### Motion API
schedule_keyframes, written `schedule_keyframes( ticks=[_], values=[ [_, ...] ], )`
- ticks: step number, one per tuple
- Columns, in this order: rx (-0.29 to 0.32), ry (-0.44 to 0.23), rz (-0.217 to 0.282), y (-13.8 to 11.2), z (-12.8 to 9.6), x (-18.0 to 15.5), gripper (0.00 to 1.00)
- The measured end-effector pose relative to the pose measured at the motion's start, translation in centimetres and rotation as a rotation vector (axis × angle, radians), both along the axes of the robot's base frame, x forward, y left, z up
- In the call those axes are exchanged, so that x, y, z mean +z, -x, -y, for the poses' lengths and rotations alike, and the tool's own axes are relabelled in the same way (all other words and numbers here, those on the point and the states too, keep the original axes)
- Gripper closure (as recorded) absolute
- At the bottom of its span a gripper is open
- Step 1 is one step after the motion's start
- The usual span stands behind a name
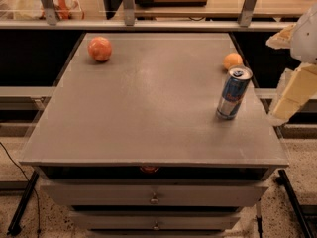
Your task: Knock redbull can over
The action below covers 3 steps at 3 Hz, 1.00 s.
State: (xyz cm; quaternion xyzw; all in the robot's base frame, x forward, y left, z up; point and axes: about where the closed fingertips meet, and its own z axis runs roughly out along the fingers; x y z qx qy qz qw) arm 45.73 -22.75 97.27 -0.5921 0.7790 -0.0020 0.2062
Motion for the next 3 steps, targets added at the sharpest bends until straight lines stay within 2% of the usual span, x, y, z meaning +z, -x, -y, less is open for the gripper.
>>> schedule_keyframes(
  ticks=[1,3],
  values=[
    [0.001,-0.151,0.01,-1.6,0.4,-1.0,0.0],
    [0.021,-0.495,0.015,-3.3,0.1,-3.5,0.0]
  ],
)
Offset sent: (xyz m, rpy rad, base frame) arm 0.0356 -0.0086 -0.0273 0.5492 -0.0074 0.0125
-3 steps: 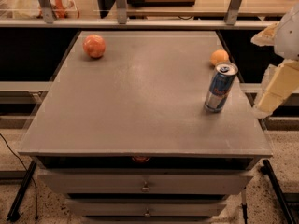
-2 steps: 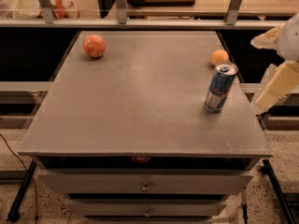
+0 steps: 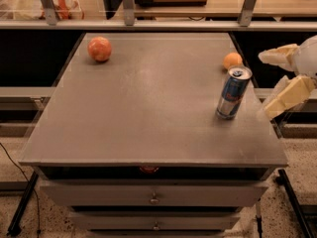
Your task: Knock redbull can over
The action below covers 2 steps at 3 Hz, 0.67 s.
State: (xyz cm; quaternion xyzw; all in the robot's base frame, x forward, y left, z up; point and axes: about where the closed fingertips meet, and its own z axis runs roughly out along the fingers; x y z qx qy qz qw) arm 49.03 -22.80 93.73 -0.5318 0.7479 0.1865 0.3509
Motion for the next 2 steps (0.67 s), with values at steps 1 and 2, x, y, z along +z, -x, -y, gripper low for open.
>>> schedule_keyframes(
  ticks=[1,2],
  values=[
    [0.014,-0.152,0.019,-0.9,-0.6,-1.6,0.0],
    [0.024,-0.264,0.035,-1.7,-1.1,-3.1,0.0]
  ],
)
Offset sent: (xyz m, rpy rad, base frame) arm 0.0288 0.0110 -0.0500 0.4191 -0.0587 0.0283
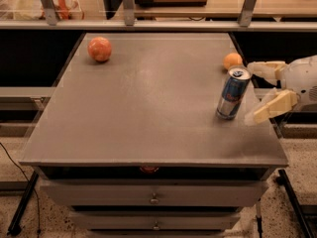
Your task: Knock redbull can over
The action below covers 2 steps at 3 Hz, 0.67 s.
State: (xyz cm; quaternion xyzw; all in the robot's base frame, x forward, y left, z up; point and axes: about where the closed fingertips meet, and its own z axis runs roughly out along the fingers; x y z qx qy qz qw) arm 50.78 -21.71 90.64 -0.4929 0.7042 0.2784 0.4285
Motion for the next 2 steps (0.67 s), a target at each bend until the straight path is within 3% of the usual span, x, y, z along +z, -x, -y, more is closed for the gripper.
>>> schedule_keyframes(
  ticks=[1,2],
  values=[
    [0.015,-0.073,-0.004,-1.03,-0.63,-1.3,0.0],
    [0.016,-0.076,-0.007,-1.07,-0.66,-1.42,0.0]
  ],
)
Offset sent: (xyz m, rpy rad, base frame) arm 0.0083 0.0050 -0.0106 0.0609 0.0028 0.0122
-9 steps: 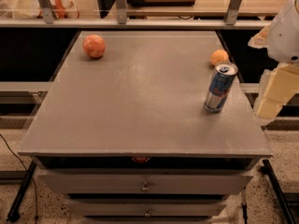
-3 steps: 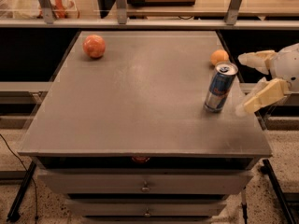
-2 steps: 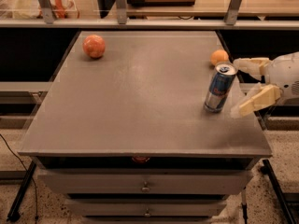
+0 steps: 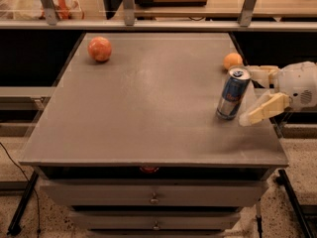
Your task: Knock redbull can over
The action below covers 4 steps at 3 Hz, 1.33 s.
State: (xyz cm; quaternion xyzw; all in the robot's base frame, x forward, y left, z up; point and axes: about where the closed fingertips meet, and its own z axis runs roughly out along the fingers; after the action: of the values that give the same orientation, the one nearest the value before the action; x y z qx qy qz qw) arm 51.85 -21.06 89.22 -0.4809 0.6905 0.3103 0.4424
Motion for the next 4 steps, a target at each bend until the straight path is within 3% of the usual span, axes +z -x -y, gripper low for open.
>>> schedule_keyframes(
  ticks=[3,4],
  values=[
    [0.093,-0.21,0.125,-0.7,-2.3,-0.5,0.0],
    [0.119,-0.253,0.141,-1.2,-2.8,-0.7,0.18]
  ],
)
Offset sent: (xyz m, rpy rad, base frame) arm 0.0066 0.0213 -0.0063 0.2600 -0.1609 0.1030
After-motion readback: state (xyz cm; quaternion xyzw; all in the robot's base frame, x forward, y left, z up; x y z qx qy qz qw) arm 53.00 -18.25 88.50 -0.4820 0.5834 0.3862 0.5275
